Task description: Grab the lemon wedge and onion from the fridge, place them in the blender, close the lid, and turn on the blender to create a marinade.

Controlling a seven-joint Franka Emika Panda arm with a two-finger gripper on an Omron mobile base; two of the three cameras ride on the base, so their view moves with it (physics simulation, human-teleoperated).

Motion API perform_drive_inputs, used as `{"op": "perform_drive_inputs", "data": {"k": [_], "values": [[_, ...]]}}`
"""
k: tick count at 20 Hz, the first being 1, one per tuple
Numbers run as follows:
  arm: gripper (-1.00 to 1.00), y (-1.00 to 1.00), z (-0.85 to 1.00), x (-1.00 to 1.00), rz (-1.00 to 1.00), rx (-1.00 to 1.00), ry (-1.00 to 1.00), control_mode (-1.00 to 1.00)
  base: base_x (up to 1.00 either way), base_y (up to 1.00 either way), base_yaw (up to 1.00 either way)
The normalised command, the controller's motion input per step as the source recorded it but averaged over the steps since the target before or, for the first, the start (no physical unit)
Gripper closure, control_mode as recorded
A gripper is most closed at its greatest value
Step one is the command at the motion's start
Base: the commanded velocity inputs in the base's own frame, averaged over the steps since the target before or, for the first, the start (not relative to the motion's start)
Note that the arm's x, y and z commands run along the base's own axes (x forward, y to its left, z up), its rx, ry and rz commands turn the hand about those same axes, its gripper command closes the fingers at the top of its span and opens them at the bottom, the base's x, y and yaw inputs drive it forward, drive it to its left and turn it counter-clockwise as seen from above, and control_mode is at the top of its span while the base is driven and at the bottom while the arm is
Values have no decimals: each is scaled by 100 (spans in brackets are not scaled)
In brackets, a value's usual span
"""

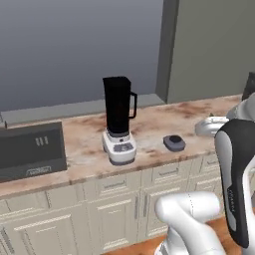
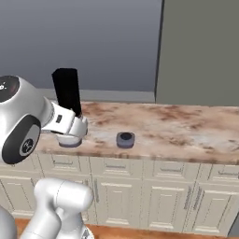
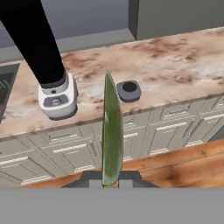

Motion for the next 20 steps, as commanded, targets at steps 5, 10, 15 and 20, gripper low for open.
{"op": "perform_drive_inputs", "data": {"k": [5,10,15,20], "values": [[100,0,0,0,0,0,0,100,35,-6,49],[100,0,0,0,0,0,0,100,14,0,12],[100,0,0,0,0,0,0,100,17,0,2],[100,2,13,3,0,0,0,-100,16,0,0]]}}
